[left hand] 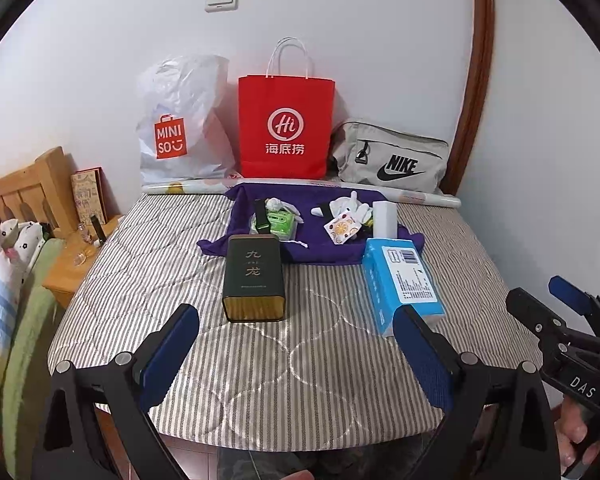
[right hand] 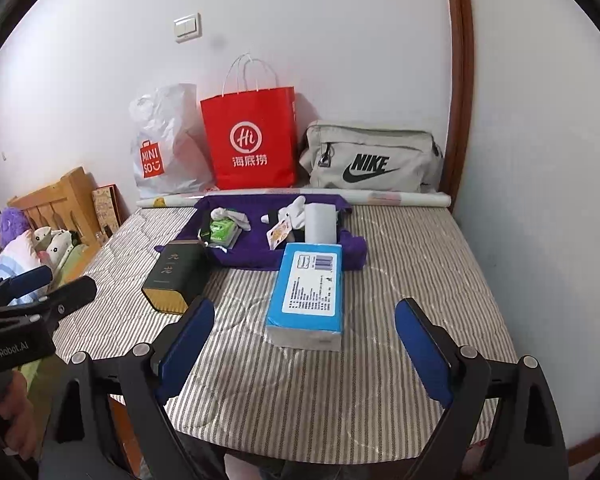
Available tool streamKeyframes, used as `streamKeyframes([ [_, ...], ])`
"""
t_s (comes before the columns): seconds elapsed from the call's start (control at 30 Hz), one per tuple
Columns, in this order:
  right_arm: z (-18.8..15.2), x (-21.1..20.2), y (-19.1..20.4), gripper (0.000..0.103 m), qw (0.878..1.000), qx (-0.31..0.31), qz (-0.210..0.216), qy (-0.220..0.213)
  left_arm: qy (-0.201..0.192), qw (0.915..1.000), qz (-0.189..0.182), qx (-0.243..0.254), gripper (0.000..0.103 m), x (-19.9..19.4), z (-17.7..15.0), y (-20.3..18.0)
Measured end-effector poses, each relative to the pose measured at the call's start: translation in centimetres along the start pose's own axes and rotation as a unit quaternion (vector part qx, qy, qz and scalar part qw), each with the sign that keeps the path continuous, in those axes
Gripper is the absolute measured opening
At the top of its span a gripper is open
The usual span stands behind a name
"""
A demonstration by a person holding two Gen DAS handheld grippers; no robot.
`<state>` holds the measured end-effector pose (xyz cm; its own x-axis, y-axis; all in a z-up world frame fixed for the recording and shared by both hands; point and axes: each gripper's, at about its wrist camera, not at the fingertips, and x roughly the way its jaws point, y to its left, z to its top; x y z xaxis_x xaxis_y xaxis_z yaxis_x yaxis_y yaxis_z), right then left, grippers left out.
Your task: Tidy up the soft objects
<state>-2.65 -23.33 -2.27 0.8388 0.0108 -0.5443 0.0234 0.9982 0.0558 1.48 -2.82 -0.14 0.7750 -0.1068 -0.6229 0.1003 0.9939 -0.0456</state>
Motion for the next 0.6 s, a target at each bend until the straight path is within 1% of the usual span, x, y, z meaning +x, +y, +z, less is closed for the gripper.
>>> streamKeyframes([
  [0.17, -0.14, -0.73, 0.21, 0.091, 1.0, -0.004, 0.001, -0.006, 0.004, 1.0, 0.001, 0.001, 0.098, 0.03, -0.29, -0.19],
  [0.27, -0.13, -0.92, 0.24, 0.091, 1.0, -0.003, 0.005, -0.008, 0.012, 0.9999, -0.01, -0.007, 0.098, 0.12, -0.41, -0.12],
  [0.37, -0.18, -1.01, 0.27, 0.091, 1.0, -0.001, 0.012, -0.008, 0.01, 0.9999, -0.006, -0.006, 0.098, 0.09, -0.49, -0.27],
  [0.6, -0.27, -1.1, 0.26, 0.091, 1.0, 0.001, 0.01, -0.007, 0.009, 0.9999, -0.006, -0.005, 0.098, -0.03, -0.62, -0.27],
])
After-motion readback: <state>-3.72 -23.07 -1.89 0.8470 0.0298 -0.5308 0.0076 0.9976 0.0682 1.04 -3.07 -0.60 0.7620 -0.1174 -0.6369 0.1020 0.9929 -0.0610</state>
